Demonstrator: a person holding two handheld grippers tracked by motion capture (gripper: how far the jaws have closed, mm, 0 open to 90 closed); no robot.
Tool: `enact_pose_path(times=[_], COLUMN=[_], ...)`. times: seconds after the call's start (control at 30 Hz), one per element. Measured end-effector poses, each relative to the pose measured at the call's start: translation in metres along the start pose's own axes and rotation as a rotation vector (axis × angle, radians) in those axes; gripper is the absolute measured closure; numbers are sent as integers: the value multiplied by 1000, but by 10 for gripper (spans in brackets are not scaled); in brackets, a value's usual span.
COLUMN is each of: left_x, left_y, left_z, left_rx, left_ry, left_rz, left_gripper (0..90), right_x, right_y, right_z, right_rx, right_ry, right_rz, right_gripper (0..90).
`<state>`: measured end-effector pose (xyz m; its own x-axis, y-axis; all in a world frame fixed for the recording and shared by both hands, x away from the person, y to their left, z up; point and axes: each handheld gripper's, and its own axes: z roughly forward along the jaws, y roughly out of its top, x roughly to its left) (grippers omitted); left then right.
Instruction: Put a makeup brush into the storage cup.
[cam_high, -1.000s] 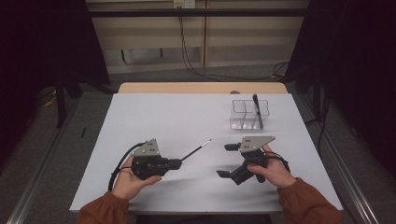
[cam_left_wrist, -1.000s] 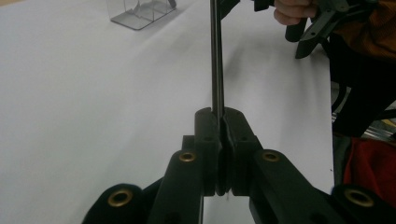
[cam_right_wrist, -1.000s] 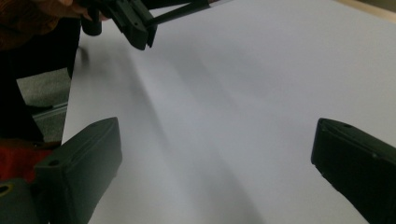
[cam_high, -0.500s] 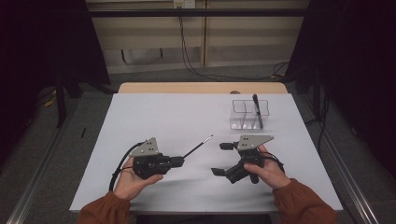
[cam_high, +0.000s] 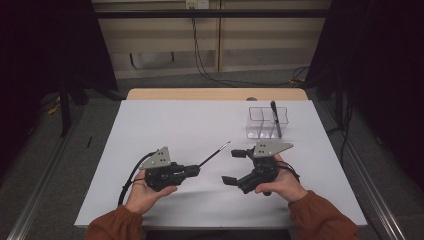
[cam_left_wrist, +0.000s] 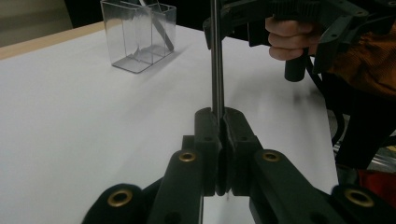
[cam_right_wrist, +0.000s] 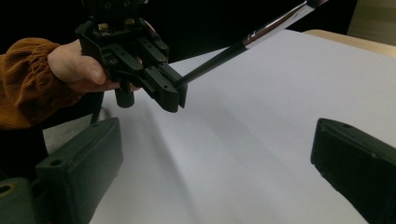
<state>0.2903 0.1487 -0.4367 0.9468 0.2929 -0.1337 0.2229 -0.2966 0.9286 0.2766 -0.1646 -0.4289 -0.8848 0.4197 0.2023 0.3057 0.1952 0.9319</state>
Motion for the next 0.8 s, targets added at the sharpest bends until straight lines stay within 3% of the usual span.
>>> enact_pose_path(times=[0.23, 0.3, 0.37, 0.47, 0.6, 0.8], left_x=[-2, -2, -2, -3, -4, -4], left_y=[4, 4, 4, 4, 4, 4], left_z=[2, 3, 4, 6, 6, 5], left_rx=[-26, -28, -29, -24, -23, -21], left_ry=[-8, -11, -13, -16, -15, -19], left_rz=[0, 0, -5, -1, 2, -1], left_gripper=[855, 855, 855, 855, 855, 855], right_x=[-4, -4, -4, -4, -8, -12], right_y=[6, 8, 10, 11, 13, 14], right_z=[1, 2, 4, 6, 5, 1], right_rx=[-30, -39, -51, -78, -118, -145], right_ry=[-8, -36, -18, -22, -29, -24], right_rz=[2, -12, -33, -42, -19, 1], right_gripper=[113, 117, 199, 227, 366, 477])
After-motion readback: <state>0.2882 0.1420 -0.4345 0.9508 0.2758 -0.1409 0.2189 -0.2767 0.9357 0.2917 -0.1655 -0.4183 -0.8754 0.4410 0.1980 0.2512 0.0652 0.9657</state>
